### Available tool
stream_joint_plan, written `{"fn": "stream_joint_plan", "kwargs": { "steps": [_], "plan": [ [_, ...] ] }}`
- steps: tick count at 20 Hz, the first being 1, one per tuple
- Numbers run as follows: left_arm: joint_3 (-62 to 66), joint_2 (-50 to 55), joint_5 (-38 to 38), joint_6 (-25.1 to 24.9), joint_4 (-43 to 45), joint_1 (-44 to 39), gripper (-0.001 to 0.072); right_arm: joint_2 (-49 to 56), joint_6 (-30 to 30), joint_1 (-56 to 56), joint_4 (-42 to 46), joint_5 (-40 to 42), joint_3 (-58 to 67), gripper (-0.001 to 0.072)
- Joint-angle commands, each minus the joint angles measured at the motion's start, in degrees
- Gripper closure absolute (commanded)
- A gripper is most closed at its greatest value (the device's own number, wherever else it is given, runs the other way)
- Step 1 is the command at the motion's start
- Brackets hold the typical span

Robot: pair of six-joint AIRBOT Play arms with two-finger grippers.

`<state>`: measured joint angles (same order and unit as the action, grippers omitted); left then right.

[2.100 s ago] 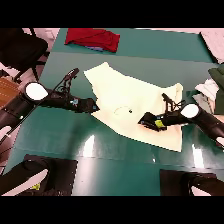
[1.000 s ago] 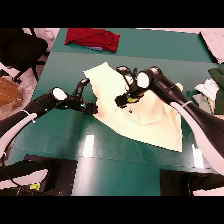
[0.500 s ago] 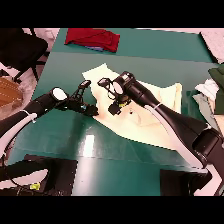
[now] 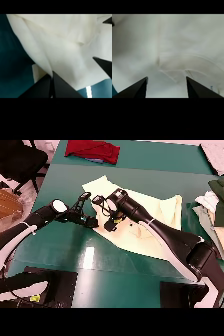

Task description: Fold the shirts.

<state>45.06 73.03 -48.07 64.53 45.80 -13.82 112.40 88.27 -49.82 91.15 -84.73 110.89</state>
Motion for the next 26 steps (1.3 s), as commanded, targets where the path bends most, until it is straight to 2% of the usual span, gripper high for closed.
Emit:
{"fn": "stream_joint_plan", "kwargs": {
  "steps": [1, 3, 6, 12, 15, 17, 20, 21, 23, 24, 26],
  "plan": [
    [0.0, 0.0, 0.0, 0.0, 0.02, 0.0, 0.0684, 1.88, 1.09, -1.05, 0.11, 0.63, 0.07, 0.0154],
    [0.0, 0.0, -0.5, -0.02, 0.04, 0.0, 0.0684, 2.91, 2.71, -0.94, 0.61, 1.18, 0.07, 0.017],
    [0.0, 0.0, -0.63, 0.0, 0.04, 0.0, 0.0684, 2.73, 3.21, -0.13, 0.63, 3.82, 0.24, 0.0396],
    [0.0, 0.0, -0.44, -0.02, 0.07, 0.0, 0.0684, 2.86, 3.15, 1.14, 1.99, 4.31, 1.55, 0.0637],
    [0.0, 0.0, -0.39, -0.02, 0.13, 0.0, 0.0684, 2.95, 3.17, 1.44, 1.29, 5.11, 1.55, 0.0625],
    [0.0, 0.0, 0.07, -0.02, 0.17, 0.0, 0.0684, 2.95, 3.17, 1.44, -0.35, 4.17, 1.55, 0.048],
    [0.0, 0.0, 0.55, 0.02, 0.17, 0.0, 0.0684, 2.95, 3.15, 1.09, -1.57, 4.83, 1.55, 0.0471],
    [0.0, 0.0, 0.55, 0.02, 0.17, 0.0, 0.0684, 2.95, 3.17, 1.03, -1.66, 5.31, 1.55, 0.0518],
    [0.0, 0.0, 0.5, 0.0, 0.22, 0.0, 0.0684, 2.97, 3.17, 1.09, -1.66, 6.21, 1.55, 0.0662],
    [0.0, 0.0, 0.46, 0.02, 0.22, 0.0, 0.0684, 2.95, 3.13, 1.11, -1.57, 6.43, 1.57, 0.0691],
    [0.0, 0.0, 0.5, 0.26, 0.57, 0.09, 0.0684, 2.58, 2.78, 1.77, -1.44, 6.12, 1.57, 0.0691]
  ]
}}
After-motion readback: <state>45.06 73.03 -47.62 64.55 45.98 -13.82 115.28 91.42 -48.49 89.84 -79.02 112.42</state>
